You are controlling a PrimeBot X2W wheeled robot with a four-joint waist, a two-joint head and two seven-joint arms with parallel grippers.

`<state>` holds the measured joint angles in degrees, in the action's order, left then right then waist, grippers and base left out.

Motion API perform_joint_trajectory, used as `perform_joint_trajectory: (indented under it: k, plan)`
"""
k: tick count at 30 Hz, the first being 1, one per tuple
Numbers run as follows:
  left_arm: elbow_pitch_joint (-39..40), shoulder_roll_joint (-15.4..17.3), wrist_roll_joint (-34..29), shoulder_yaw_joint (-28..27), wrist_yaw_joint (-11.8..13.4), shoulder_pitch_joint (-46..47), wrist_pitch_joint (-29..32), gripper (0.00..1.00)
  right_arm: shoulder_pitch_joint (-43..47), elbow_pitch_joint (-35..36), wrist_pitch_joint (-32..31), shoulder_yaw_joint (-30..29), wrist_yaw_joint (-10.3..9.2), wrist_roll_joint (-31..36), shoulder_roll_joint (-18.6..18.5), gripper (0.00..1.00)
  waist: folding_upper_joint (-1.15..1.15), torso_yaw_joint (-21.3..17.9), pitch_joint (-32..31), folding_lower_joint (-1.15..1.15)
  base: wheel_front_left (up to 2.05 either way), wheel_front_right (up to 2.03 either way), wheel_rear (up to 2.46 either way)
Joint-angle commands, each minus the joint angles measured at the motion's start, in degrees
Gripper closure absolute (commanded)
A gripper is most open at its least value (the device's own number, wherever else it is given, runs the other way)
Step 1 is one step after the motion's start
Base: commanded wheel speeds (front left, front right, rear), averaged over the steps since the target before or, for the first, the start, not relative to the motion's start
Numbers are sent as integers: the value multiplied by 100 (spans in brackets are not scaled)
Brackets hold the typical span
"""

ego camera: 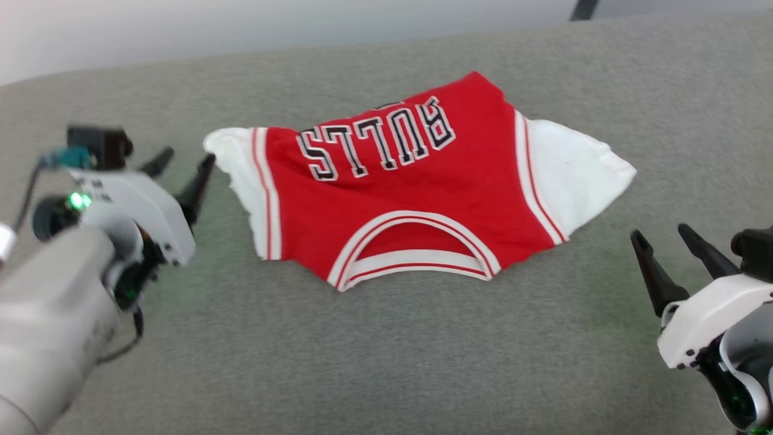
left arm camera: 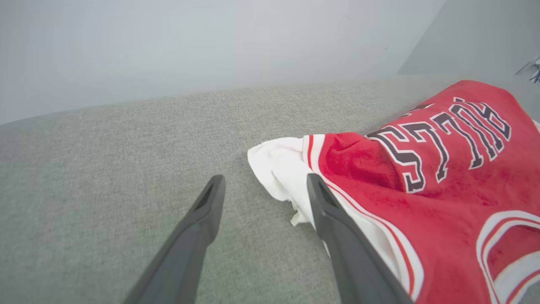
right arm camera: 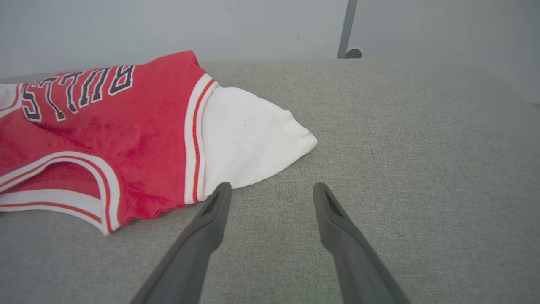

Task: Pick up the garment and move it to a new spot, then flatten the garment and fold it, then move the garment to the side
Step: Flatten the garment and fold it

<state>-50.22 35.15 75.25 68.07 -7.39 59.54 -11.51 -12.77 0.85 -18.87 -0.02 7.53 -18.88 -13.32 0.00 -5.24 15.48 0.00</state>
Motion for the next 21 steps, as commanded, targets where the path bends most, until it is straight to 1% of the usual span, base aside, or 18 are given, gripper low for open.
perform_joint_trajectory:
  k: [1,4,6,9,10,13,15,16,18,20,21]
  plan:
    - [66,6,24,-65,33,-191,-151,0,88,12,-59,-33,-9,19,-57,0,0,315,-213,0,0,0,0]
    - [362,-10,-233,-276,309,-593,-353,0,133,20,-294,-59,-9,55,-245,0,0,547,-265,0,0,0,0]
    - [807,32,-547,-945,583,-820,-371,0,132,2,-488,-70,-9,25,-393,0,0,702,-264,0,0,0,0]
    - [1631,22,-1288,-2025,1073,-1765,-357,0,97,-86,-851,-85,-9,-50,-643,0,0,928,-272,0,0,0,0]
    - [1915,-25,-1514,-2398,1220,-2070,-358,0,63,-125,-967,-68,-9,-96,-729,0,0,993,-280,0,0,0,0]
    - [2782,-239,-2222,-3437,1551,-3054,-361,0,-91,-278,-1292,-20,-9,-239,-986,0,0,1151,-295,0,0,0,0]
    - [3271,-405,-2683,-3973,1690,-3688,-361,0,-179,-398,-1545,104,-9,-336,-1186,0,0,1250,-308,0,0,0,0]
    - [3271,-405,-2683,-3973,1690,-3688,-361,0,-179,-398,-1545,104,-9,-336,-1186,0,0,1250,-308,0,0,0,0]
    - [3681,-622,-3063,-4441,1791,-4161,-361,0,-310,-515,-1792,231,-9,-482,-1349,0,0,1342,-310,0,0,0,0]
    - [3978,-851,-3312,-4745,1735,-4532,-362,0,-433,-628,-2068,395,-9,-616,-1552,0,0,1424,-308,0,0,0,0]
    - [4064,-915,-3444,-4839,1692,-4675,-362,0,-508,-686,-2201,468,-9,-704,-1642,0,0,1456,-308,0,0,0,0]
